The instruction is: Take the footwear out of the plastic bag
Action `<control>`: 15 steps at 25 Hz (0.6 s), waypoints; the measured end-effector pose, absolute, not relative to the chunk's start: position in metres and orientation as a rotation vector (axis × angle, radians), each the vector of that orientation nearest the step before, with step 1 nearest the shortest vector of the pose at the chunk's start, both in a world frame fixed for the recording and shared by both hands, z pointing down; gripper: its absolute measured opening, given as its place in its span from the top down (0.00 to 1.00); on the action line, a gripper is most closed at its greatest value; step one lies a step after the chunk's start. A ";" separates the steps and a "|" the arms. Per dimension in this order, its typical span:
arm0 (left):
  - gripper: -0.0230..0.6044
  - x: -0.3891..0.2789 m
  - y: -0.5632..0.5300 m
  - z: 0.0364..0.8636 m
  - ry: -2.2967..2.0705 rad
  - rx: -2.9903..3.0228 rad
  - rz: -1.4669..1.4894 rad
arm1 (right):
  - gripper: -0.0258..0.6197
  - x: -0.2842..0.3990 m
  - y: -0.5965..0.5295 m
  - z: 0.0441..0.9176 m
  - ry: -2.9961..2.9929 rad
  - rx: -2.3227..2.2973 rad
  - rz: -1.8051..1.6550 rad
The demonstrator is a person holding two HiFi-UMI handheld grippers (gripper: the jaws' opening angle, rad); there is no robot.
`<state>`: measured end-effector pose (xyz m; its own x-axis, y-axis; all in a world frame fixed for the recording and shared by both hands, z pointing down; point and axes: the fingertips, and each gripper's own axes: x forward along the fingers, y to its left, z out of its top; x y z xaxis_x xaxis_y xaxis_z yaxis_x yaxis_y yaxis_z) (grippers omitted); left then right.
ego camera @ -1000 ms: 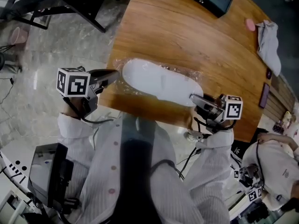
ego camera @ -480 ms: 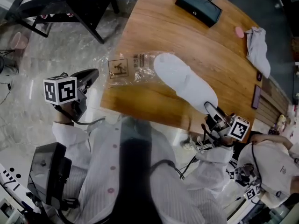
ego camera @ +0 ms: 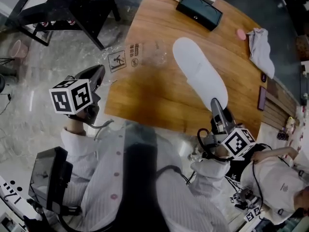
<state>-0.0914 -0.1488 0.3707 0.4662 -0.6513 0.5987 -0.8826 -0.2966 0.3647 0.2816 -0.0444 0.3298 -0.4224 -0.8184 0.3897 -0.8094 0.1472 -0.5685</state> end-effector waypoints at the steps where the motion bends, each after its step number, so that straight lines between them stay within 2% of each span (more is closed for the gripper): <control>1: 0.95 -0.085 -0.149 0.369 -1.268 2.068 0.449 | 0.83 0.272 -0.051 0.328 2.362 -1.682 -1.140; 7: 0.95 -0.057 -0.149 0.358 -1.208 2.137 0.444 | 0.83 0.231 -0.069 0.319 2.289 -1.615 -1.104; 15: 0.96 -0.052 -0.145 0.355 -1.163 2.159 0.436 | 0.83 0.222 -0.061 0.306 2.278 -1.610 -1.077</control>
<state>-0.0515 -0.1455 0.3550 0.5536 -0.6204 0.5555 -0.8327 -0.4040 0.3786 0.2223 -0.0608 0.3062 -0.4121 -0.8701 0.2703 -0.7610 0.1657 -0.6272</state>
